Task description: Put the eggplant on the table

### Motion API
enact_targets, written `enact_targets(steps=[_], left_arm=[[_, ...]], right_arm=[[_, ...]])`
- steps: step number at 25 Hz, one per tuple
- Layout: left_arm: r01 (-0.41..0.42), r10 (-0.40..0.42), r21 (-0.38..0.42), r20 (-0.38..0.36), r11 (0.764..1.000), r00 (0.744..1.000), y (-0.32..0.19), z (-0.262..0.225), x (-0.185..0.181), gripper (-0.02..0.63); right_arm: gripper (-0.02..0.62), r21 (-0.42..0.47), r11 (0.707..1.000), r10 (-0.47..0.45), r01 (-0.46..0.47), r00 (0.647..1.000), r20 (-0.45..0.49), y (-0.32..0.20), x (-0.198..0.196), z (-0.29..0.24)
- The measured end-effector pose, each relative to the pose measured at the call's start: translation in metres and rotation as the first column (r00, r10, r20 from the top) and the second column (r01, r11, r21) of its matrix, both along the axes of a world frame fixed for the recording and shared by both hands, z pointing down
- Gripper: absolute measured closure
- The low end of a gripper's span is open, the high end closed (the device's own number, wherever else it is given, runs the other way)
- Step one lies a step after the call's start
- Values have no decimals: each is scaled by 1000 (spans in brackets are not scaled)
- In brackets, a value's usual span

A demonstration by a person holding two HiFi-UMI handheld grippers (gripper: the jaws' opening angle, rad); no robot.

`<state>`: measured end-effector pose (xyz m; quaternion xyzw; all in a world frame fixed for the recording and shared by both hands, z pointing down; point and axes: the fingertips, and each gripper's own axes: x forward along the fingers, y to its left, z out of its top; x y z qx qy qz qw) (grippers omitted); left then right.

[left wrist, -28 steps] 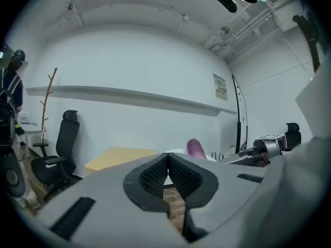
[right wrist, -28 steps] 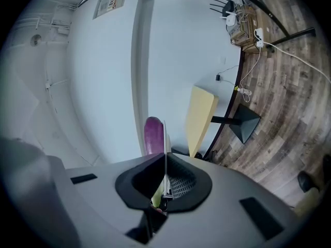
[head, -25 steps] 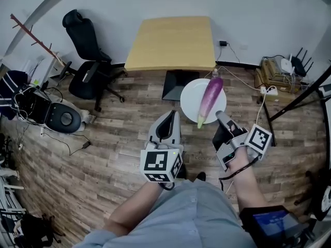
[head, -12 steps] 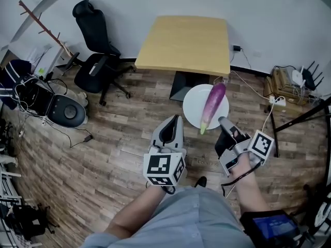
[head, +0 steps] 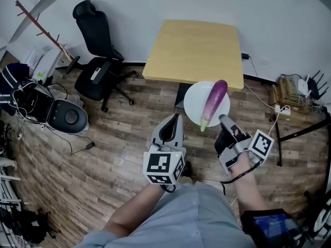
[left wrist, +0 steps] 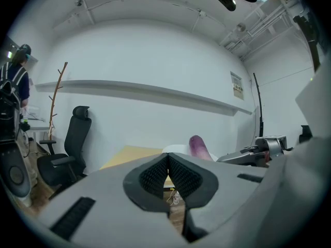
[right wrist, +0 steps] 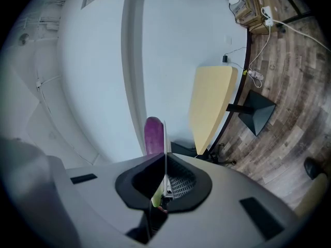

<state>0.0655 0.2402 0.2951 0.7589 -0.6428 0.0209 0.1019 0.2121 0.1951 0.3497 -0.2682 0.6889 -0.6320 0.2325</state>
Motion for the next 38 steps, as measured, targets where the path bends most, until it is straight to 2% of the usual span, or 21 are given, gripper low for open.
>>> enact_targets(steps=[6,11,20,25,38], left_arm=[[0,0,34,-4,999,1000,-45,-11,-56,600],[11,-11,52,-5,999,1000,-54,-8,-60,600],[38,-38,39,-7,999,999,-73,5,-66,600],[57,-57,12,-12,998,998,-123,15,-93,600],[98,-97,-25,35,995,995,-247,30,-111,600]], right_arm=[[584,16,1000,-10,10,1000,-3,-50,-60,-8],[585,33,999,-33,34,999,-8,-58,-69,-6],[584,-4,997,-72,71,997,-6,-80,-84,8],[586,-27,995,-96,95,995,-19,-129,-111,16],[586,-56,986,-157,156,987,-15,-250,-140,36]])
